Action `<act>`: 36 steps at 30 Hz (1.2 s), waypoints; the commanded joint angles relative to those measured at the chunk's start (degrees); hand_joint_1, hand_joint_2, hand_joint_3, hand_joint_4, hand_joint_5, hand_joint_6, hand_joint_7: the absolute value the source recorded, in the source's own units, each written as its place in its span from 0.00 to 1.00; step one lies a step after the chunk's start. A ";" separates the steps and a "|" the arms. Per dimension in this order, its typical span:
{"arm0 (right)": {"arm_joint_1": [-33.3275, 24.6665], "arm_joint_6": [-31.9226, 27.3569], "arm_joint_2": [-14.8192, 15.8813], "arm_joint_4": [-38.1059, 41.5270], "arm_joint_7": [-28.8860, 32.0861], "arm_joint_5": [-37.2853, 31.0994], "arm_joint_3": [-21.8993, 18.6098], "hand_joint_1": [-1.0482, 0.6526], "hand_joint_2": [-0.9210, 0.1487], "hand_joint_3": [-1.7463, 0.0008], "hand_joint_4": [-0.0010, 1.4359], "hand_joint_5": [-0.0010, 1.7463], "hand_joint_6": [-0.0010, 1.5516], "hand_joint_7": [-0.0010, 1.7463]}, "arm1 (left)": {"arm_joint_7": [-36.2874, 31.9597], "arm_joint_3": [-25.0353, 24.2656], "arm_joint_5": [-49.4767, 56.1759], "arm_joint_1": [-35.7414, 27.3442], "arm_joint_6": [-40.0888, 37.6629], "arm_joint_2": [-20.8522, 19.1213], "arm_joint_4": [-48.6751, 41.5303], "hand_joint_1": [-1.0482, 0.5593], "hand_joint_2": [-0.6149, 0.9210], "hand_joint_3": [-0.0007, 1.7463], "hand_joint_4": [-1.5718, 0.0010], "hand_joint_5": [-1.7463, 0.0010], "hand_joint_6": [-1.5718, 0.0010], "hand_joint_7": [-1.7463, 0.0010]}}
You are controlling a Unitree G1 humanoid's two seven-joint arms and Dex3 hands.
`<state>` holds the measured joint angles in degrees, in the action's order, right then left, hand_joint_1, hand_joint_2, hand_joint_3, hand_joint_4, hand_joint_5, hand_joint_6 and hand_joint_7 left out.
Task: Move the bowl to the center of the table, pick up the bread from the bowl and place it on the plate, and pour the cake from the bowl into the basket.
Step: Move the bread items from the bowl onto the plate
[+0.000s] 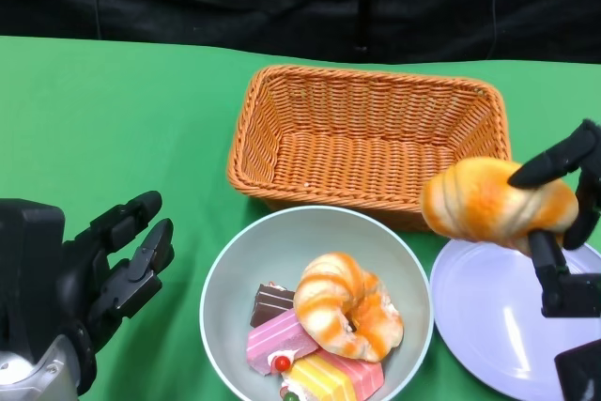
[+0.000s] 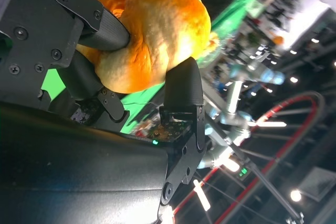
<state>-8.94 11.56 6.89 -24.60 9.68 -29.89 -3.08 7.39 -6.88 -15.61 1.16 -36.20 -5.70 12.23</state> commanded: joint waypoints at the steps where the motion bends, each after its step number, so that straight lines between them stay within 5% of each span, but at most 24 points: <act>1: -1.64 -2.67 1.56 -0.61 -1.01 -2.64 -0.68 0.64 0.78 0.00 0.75 1.00 0.54 0.96 | 0.65 -0.50 -0.11 -0.07 -0.44 -1.51 0.51 0.31 1.00 0.30 0.89 0.75 0.80 1.00; 9: -3.38 -9.87 3.12 -1.44 -6.40 -7.15 0.58 0.65 0.75 0.07 0.72 1.00 0.50 0.99 | 1.85 -0.79 -0.73 0.01 -1.03 -2.17 0.43 0.30 1.00 0.29 0.89 0.75 0.81 1.00; 14: -3.07 -17.37 4.92 -2.02 -12.57 -11.45 1.68 0.63 0.54 0.29 0.66 1.00 0.50 0.90 | 2.05 -1.01 -1.18 -0.01 -1.26 -2.33 0.30 0.30 1.00 0.29 0.89 0.75 0.80 1.00; 17: -2.28 -19.32 5.84 -0.80 -13.88 -12.76 2.28 0.62 0.53 0.31 0.65 1.00 0.53 0.84 | 1.97 -0.88 -1.32 -0.01 -1.64 -2.45 0.38 0.30 1.00 0.29 0.89 0.75 0.80 0.99; 20: -1.70 -21.83 6.96 0.91 -15.40 -15.01 3.40 0.60 0.42 0.48 0.60 1.00 0.63 0.29 | 2.08 -0.54 -1.19 -0.27 -2.03 -2.67 0.65 0.31 1.00 0.30 0.90 0.75 0.81 1.00; 22: -1.67 -23.38 7.65 1.07 -16.64 -16.37 4.29 0.56 0.27 0.67 0.51 0.77 0.59 0.08 | 1.95 -0.34 -1.03 -0.36 -2.27 -2.71 0.90 0.31 1.00 0.30 0.89 0.75 0.80 1.00; 23: -1.74 -24.24 7.99 0.80 -17.58 -16.89 4.67 0.51 0.15 0.80 0.47 0.54 0.49 0.03 | 1.88 -0.24 -0.98 -0.45 -2.41 -2.77 1.12 0.31 1.00 0.30 0.89 0.74 0.80 1.00; 24: -1.85 -25.25 8.46 0.41 -18.92 -17.54 5.09 0.49 0.08 0.87 0.46 0.44 0.44 0.02 | 1.84 -0.14 -0.88 -0.52 -2.49 -2.90 1.28 0.31 1.00 0.30 0.89 0.74 0.80 1.00; 26: -2.02 -26.80 9.07 -0.29 -20.77 -18.44 5.69 0.39 0.02 0.93 0.22 0.26 0.23 0.00 | 1.91 -0.07 -0.92 -0.61 -2.46 -3.10 1.29 0.31 1.00 0.30 0.89 0.74 0.80 1.00; 32: -2.69 -27.14 9.44 -0.49 -18.95 -20.76 6.86 0.28 0.00 0.92 0.02 0.20 0.07 0.00 | 2.04 -0.31 -1.44 -0.72 -2.63 -3.04 1.08 0.31 1.00 0.30 0.89 0.75 0.81 1.00; 36: -2.93 -27.32 8.95 -0.52 -17.73 -21.31 7.18 0.26 0.00 0.91 0.00 0.15 0.03 0.00 | 1.84 -0.33 -1.49 -0.69 -3.01 -3.05 1.39 0.31 1.00 0.30 0.89 0.74 0.80 1.00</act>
<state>-11.51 -15.49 15.44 -24.32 -8.92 -50.88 4.51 9.17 -6.66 -17.15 0.98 -38.76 -7.79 12.78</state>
